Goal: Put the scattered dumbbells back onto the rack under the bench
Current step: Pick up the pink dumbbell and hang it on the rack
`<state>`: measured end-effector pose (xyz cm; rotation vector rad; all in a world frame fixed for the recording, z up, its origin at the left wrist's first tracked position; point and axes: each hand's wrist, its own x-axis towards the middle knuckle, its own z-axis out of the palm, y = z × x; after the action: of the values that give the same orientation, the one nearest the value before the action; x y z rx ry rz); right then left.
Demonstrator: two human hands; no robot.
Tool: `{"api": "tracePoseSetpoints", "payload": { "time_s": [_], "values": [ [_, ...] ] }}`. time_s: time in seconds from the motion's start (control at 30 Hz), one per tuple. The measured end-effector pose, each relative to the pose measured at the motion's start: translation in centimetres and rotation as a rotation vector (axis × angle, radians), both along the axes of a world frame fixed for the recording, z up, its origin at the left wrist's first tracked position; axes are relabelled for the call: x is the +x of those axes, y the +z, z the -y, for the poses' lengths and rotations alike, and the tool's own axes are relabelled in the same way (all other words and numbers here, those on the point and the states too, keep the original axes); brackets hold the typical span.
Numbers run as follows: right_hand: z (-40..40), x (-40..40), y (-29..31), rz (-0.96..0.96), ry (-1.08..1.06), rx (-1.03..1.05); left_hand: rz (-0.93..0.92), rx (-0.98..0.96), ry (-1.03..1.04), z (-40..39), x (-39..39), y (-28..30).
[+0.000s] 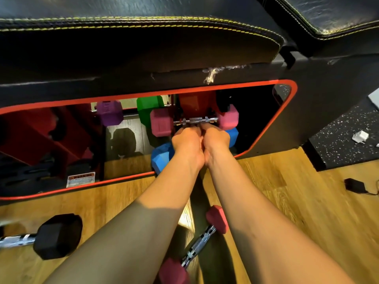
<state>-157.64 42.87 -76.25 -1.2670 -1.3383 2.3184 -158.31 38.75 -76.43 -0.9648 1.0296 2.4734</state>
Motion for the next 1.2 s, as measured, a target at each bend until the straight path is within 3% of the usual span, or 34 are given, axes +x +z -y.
{"api": "tracePoseSetpoints", "payload": {
  "time_s": [0.63,0.77,0.9,1.1,1.2],
  "values": [
    [2.4,2.5,0.2,0.021,0.056,0.077,-0.127,-0.091,-0.146,2.3,2.3,0.6],
    [2.9,4.8,-1.2,0.094,0.222,0.200,-0.165,-0.271,-0.227,2.5,4.4,-1.1],
    [3.2,8.7,-3.4,0.222,0.224,0.353,-0.172,-0.540,-0.332,3.6,7.9,-3.6],
    [2.3,12.7,-5.6,0.384,0.362,0.626,-0.241,-0.847,-0.819,6.8,10.8,-7.2],
    [2.1,14.6,-6.6,0.446,0.401,0.650,-0.327,-0.987,-1.157,8.3,13.3,-7.3]
  ]
}}
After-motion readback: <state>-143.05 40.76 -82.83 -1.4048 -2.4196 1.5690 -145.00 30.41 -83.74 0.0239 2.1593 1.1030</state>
